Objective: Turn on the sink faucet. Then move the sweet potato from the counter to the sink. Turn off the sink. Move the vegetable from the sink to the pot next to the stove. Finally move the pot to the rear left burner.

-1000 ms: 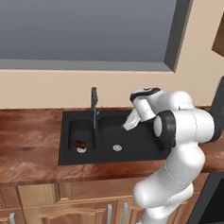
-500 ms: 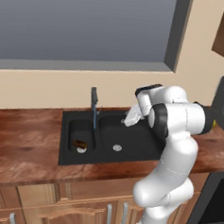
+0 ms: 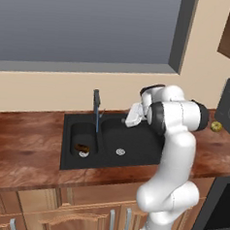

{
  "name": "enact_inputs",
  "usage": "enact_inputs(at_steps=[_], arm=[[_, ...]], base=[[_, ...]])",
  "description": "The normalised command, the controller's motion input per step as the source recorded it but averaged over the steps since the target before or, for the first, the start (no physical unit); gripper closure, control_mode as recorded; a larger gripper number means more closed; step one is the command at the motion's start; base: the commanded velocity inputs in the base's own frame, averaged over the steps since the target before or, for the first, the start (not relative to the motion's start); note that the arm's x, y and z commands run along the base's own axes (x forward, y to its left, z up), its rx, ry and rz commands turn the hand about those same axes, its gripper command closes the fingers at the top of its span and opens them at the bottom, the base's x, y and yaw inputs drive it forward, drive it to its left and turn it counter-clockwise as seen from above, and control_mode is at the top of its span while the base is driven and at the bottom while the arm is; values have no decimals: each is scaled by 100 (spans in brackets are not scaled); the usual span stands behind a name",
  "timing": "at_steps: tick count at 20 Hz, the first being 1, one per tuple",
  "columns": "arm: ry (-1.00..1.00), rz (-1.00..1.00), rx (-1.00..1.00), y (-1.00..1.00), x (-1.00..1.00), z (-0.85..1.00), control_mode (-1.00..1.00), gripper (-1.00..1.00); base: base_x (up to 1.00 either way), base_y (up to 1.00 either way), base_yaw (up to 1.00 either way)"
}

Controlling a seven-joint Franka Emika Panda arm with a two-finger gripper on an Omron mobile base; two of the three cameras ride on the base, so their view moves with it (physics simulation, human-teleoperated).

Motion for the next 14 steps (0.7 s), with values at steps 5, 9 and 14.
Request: enact_inputs(at_steps=[5,9,14], arm=[[-4,1,3,21,44,0,-100,-100],[0,1,2,20,34,0,-100,-100],[0,3,3,5,24,0,-100,-100]], base=[[0,0,0],[0,0,0],[0,0,0]])
